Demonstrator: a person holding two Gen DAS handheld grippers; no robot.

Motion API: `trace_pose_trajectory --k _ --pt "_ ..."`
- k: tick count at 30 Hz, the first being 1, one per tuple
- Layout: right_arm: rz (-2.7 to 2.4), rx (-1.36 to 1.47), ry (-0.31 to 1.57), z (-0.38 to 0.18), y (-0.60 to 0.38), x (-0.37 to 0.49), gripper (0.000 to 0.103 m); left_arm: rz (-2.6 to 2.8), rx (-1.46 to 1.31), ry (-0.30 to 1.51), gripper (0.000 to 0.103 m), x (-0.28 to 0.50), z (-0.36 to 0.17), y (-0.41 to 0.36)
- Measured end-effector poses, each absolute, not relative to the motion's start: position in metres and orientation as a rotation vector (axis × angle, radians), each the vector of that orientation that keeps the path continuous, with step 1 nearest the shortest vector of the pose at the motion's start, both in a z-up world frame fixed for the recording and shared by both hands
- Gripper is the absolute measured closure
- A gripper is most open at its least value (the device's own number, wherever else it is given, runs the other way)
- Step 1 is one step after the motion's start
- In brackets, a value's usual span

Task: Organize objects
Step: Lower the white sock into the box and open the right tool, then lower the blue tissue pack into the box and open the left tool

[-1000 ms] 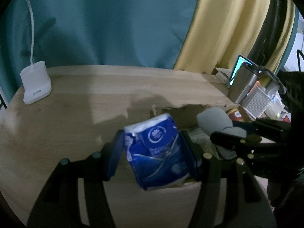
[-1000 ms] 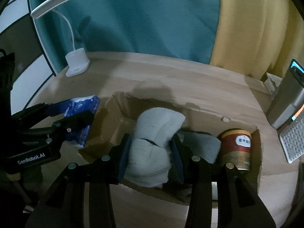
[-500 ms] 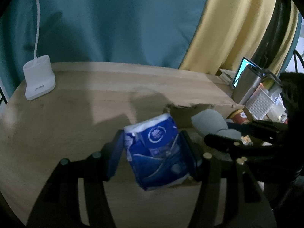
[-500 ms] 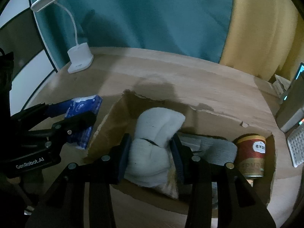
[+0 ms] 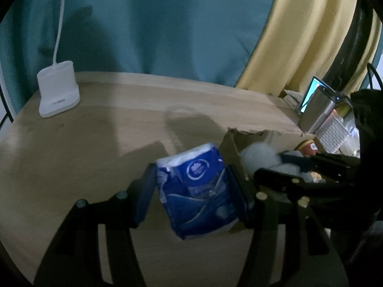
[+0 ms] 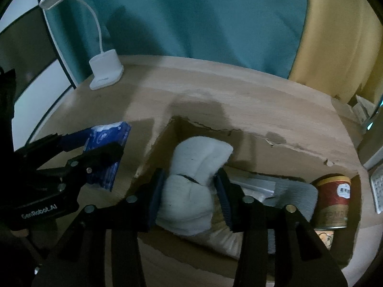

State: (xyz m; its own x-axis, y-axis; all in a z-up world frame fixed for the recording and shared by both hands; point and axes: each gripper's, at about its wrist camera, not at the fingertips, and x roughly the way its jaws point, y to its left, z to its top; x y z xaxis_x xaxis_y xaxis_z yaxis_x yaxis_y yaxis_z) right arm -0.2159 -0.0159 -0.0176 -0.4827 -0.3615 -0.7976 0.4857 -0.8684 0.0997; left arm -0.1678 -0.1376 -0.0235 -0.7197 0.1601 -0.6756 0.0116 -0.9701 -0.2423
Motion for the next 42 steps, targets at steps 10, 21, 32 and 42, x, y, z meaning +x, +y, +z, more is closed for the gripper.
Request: trace_pose_trajectory --k 10,21,32,42 --pt "-2.363 1.198 0.149 -0.011 -0.008 -0.212 0.041 2.82 -1.123 -0.326 0.044 -0.161 -0.014 -0.127" --pt "-2.403 1.171 0.097 0.0 0.028 -0.201 0.041 2.808 -1.111 -0.256 0.044 -0.158 0.0 -0.091" --pt "-2.433 1.162 0.042 0.001 0.068 -0.201 0.041 2.795 -1.126 -0.212 0.043 -0.166 0.004 -0.06" --pt "-2.443 1.154 -0.012 0.0 0.088 -0.209 0.041 2.787 -1.145 -0.161 0.043 -0.177 0.005 -0.039"
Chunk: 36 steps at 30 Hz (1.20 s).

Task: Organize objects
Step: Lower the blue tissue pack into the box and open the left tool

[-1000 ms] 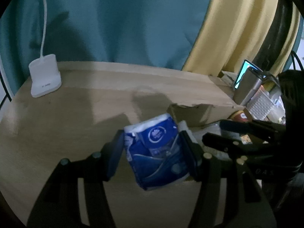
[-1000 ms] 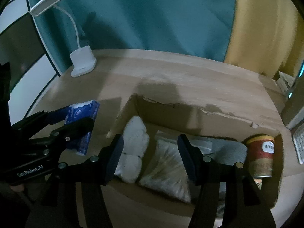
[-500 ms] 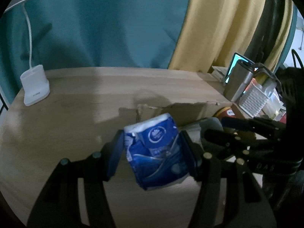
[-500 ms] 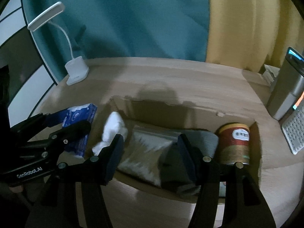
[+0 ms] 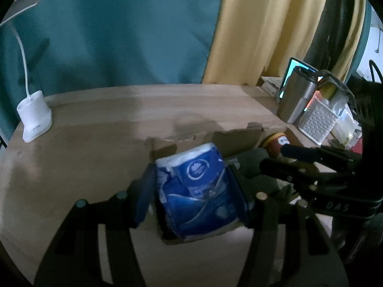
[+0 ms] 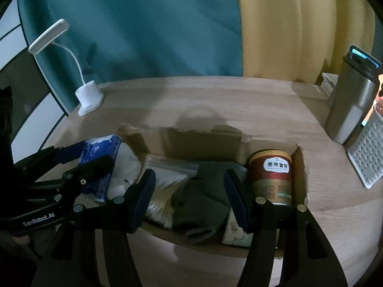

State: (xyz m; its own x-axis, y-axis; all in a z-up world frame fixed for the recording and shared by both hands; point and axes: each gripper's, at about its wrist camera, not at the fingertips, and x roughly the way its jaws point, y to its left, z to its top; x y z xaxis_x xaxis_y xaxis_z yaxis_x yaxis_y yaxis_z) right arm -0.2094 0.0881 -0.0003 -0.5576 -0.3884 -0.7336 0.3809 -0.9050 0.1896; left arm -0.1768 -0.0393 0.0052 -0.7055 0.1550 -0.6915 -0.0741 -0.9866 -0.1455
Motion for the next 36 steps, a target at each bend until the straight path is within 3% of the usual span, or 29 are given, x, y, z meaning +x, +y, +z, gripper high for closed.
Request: trace_pose_trajectory --k 30,33,36 --pt "-2.436 1.167 -0.061 -0.012 0.114 -0.234 0.041 2.742 -1.242 -0.107 0.042 -0.227 -0.018 -0.01" --pt "-2.438 1.168 -0.061 -0.013 0.113 -0.234 0.041 2.739 -1.262 -0.124 0.04 -0.231 -0.02 -0.013" --pt "-2.438 1.168 -0.056 -0.013 0.112 -0.233 0.041 2.744 -1.257 -0.138 0.028 -0.231 -0.019 -0.014"
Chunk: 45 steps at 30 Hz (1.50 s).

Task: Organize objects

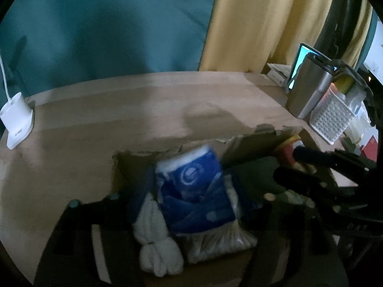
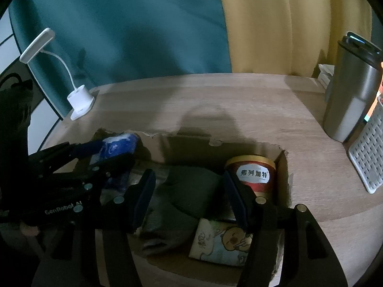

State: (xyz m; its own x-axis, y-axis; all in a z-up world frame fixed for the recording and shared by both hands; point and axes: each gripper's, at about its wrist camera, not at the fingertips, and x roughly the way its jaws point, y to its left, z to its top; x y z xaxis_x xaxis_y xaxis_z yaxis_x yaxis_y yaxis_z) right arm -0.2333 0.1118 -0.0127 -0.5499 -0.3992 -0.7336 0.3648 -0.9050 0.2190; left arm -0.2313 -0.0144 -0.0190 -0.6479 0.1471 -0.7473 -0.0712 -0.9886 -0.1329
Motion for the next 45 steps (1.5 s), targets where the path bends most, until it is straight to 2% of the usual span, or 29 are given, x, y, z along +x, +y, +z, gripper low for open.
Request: trace_pose_trajectory --k 45 --pt "-2.502 1.084 -0.005 0.019 0.103 -0.157 0.041 2.809 -1.132 -0.18 0.027 -0.14 0.016 -0.028"
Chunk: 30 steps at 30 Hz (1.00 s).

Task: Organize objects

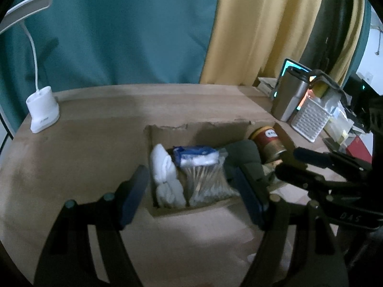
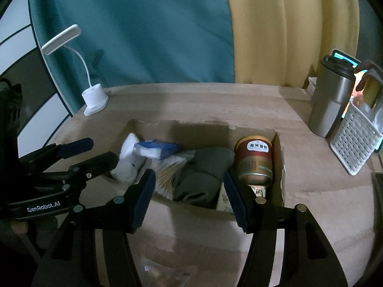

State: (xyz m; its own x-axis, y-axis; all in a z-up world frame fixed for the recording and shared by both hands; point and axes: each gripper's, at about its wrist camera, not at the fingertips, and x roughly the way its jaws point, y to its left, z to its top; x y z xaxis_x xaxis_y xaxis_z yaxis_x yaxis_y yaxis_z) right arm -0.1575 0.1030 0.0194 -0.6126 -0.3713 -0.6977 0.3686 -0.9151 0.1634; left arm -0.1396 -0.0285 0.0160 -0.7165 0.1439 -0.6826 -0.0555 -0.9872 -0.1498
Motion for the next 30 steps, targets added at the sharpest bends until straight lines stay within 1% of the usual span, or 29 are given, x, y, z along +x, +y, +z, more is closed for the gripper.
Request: trace_pose_trajectory --k 13,30 --pt "-2.504 1.092 0.015 0.018 0.104 -0.138 0.041 2.809 -1.115 -0.187 0.027 -0.117 0.015 -0.027" --pt "-2.488 1.131 0.037 0.002 0.101 -0.107 0.041 2.799 -1.133 -0.22 0.027 -0.085 0.002 -0.026"
